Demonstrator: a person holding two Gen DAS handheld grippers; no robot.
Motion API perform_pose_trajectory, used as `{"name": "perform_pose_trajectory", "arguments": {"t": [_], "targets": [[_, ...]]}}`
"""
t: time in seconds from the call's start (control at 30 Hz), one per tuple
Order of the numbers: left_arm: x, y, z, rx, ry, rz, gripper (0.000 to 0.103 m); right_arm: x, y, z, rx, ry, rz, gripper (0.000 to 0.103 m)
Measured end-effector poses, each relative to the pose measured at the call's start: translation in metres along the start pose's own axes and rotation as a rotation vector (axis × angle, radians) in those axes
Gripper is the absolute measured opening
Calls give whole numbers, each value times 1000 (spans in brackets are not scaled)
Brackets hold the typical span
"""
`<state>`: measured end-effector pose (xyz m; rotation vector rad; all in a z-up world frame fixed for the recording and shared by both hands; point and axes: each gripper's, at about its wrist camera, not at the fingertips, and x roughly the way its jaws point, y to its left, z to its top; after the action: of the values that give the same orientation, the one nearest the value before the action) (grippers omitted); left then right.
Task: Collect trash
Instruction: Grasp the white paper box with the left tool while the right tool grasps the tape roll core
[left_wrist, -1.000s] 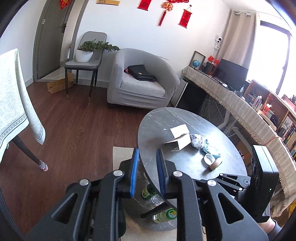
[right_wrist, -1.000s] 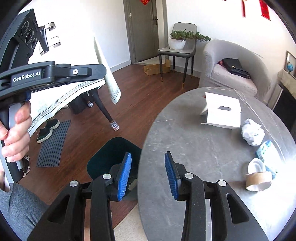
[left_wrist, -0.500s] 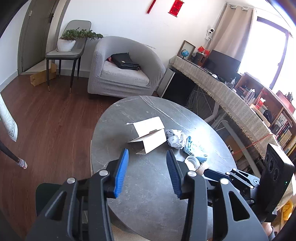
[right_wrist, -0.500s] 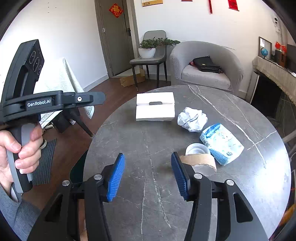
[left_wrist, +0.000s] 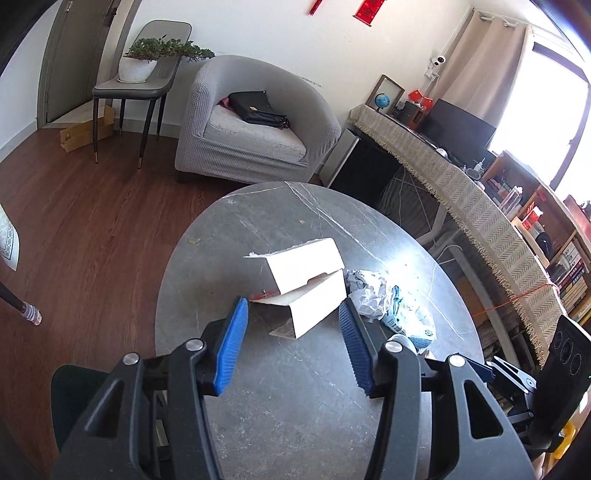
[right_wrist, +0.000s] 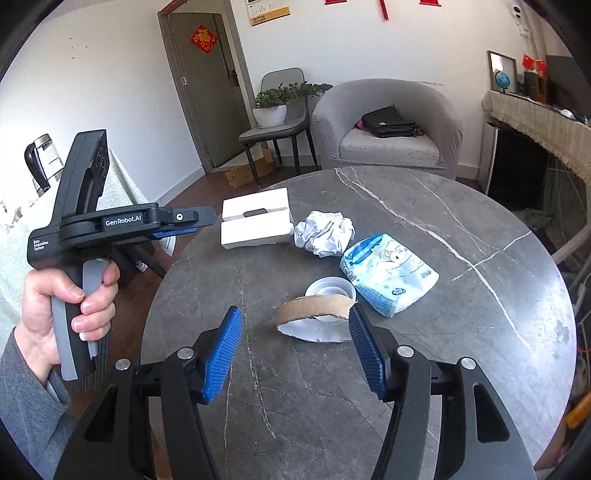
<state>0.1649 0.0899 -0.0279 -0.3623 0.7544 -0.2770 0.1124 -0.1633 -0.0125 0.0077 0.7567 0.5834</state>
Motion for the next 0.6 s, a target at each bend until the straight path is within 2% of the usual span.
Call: {"name": "perform_pose_trajectory", "arguments": {"t": [0.13,0.23,0.4,0.47,0.6], "targets": [[17,5,5,-28,22,-41,53,0,-11,3,32,-14,16,62],[34,9,10,-47,38,-39,53,2,-20,5,71,-13,33,63],[51,20,16,-98,34,-91,53,10,-24,6,83,3,39,69],[56,22,17,-129,42,-115,51,14,-26,5,83,11,38,70],[59,11,17,-111,46,-145,44,24,-24,-1,74,41,27,72]]}}
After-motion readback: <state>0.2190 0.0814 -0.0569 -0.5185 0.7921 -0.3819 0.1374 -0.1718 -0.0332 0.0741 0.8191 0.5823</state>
